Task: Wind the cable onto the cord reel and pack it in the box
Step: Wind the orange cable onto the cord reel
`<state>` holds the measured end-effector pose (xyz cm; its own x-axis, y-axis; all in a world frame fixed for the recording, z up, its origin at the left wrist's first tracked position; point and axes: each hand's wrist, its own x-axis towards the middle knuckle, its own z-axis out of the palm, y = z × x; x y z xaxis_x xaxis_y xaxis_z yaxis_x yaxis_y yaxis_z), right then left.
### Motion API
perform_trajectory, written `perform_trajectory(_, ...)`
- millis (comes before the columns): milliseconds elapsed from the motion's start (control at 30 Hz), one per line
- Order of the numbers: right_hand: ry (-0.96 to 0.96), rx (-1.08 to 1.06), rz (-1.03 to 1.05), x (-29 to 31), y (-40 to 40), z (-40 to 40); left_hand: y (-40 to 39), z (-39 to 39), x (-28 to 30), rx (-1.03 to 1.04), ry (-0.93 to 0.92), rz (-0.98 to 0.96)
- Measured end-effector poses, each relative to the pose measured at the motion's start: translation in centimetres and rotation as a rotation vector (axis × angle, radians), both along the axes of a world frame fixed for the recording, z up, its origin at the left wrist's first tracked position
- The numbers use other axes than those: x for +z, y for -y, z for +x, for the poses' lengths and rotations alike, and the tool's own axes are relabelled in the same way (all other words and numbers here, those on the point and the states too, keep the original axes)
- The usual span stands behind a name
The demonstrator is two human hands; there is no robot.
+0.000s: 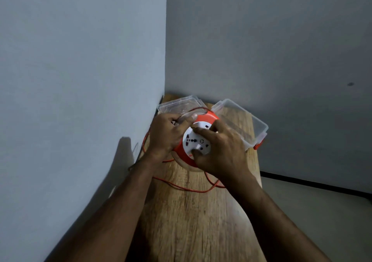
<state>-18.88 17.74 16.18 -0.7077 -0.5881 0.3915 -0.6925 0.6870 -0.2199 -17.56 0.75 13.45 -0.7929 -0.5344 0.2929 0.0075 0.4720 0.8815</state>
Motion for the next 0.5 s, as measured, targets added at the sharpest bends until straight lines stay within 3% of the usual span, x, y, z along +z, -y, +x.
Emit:
perform_trajectory(167,0.235,-0.228,-0.327,0.3,1.3,0.7,-0.2,-0.3,0.1,0.009,-0.009,0.036)
perform_trajectory(267,0.137,-0.188,-0.232,0.4,1.3,1.4,0.1,-0.4,0.1,0.040,0.010,0.055)
perform_trajectory(400,-0.174,0.038,-0.134,1.6,-0.1,1.7,1.2,-0.5,-0.1,0.050,0.016,0.053)
perform_trajectory(500,-0.153,0.171,0.135,1.7,-0.7,0.9,1.3,-0.5,-0.3,0.051,0.004,0.034)
